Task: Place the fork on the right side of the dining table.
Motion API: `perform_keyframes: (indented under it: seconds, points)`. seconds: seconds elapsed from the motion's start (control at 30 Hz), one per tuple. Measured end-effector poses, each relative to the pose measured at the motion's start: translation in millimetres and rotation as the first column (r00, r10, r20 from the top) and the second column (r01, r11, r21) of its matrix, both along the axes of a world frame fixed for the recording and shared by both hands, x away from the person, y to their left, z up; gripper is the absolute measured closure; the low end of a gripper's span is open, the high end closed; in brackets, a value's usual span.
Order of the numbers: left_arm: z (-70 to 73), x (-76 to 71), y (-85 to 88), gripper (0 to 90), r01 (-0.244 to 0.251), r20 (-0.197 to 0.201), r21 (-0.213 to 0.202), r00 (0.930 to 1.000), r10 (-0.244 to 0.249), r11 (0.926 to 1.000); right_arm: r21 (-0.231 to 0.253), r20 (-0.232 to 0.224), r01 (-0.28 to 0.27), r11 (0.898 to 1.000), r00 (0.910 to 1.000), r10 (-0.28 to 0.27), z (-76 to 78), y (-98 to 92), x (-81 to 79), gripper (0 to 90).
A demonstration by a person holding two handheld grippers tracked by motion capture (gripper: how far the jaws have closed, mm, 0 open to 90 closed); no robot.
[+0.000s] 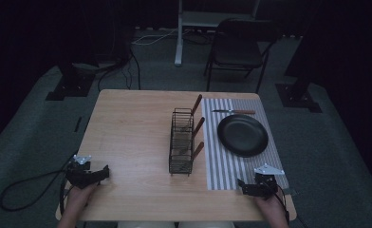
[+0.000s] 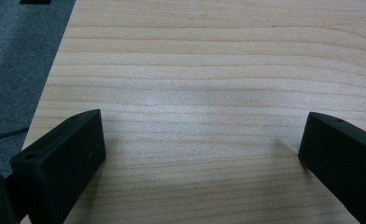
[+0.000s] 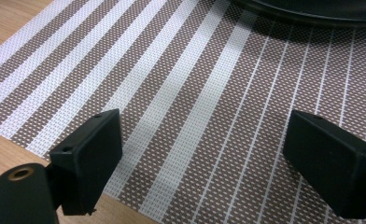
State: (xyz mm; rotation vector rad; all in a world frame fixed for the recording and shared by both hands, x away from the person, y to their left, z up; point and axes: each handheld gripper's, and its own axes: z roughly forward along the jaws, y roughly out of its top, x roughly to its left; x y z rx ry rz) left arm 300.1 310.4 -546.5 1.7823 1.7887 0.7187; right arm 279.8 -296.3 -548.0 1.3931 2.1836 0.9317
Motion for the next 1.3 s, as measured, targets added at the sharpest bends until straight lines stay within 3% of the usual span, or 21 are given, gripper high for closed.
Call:
perform_keyframes:
  seconds: [0.27, 1.0, 1.23, 1.3]
  points:
    - [-0.1, -1.4, -0.7, 0.8, -0.007, 0.001, -0.001, 1.0000, 0.007, 1.0000, -0.025, -0.003, -0.035, 0.999, 0.9994, 0.035, 0.4, -1.0, 0.3, 11.5]
    - [-0.2, -1.4, -0.7, 0.8, -0.007, 0.001, 0.000, 1.0000, 0.007, 1.0000, -0.026, -0.006, -0.033, 0.999, 0.9994, 0.033, 0.7, -0.7, 0.7, 11.5]
    - [-0.1, -1.4, -0.8, 0.8, -0.007, 0.001, 0.000, 1.0000, 0.007, 1.0000, -0.048, -0.048, -0.019, 0.999, 0.9987, 0.016, 5.5, 4.0, 3.8, 13.0]
    - [-0.1, -1.4, -0.7, 0.7, -0.007, 0.001, 0.000, 1.0000, 0.007, 1.0000, -0.030, -0.057, -0.016, 0.999, 0.9983, 0.014, 6.5, 4.3, 3.7, 13.0]
